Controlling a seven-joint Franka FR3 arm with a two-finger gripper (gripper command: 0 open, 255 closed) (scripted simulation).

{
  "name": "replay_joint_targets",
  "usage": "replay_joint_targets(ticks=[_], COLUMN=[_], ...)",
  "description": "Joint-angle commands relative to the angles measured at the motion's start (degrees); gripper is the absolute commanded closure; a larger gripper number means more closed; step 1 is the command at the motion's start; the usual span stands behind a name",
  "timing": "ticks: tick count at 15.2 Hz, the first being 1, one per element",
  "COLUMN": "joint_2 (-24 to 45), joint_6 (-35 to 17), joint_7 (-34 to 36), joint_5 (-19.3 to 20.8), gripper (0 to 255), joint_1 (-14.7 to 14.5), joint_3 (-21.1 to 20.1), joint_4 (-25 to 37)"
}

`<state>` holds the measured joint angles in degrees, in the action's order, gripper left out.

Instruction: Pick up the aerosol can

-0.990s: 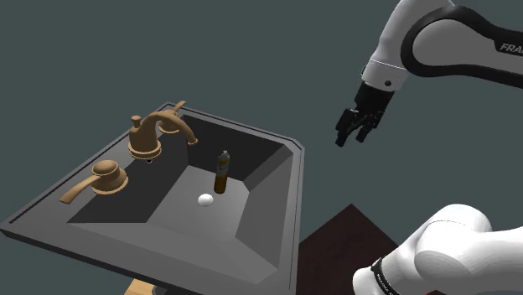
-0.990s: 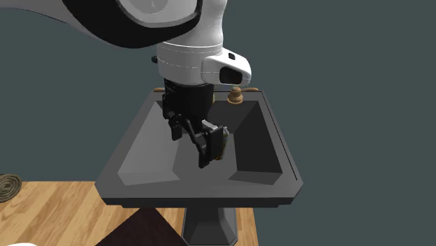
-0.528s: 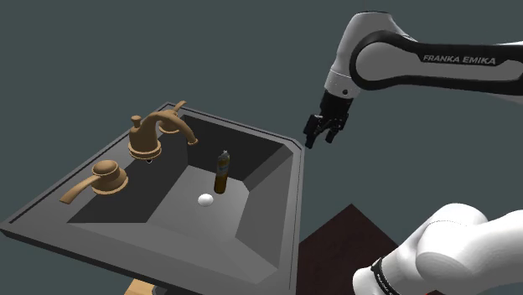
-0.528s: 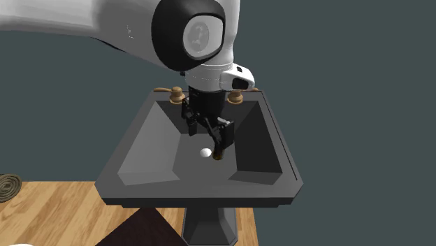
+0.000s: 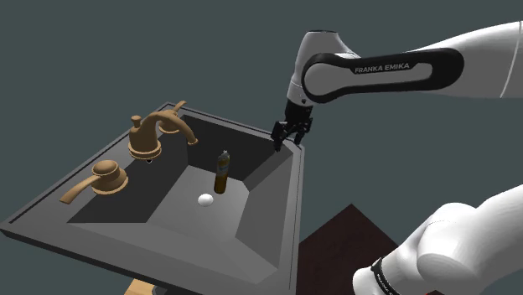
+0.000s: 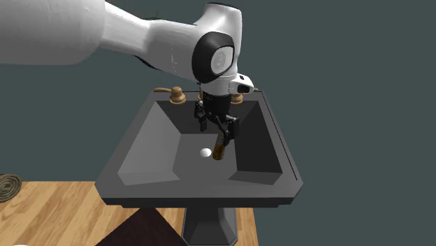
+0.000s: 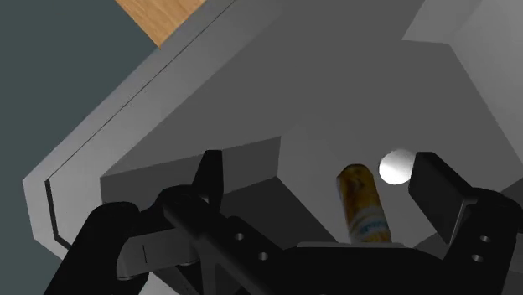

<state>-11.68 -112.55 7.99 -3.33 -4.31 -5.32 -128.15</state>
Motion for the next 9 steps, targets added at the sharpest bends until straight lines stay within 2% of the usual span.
replay_joint_targets(ticks=[1, 9], joint_2=[4.5, 22.0], joint_6=[-1.5, -6.3], joint_7=[0.4, 1.9], joint_5=[0.5, 3.8], gripper=[0, 0], joint_1=[-0.4, -2.3], joint_3=[-0.7, -2.5], joint_4=[3.1, 15.9])
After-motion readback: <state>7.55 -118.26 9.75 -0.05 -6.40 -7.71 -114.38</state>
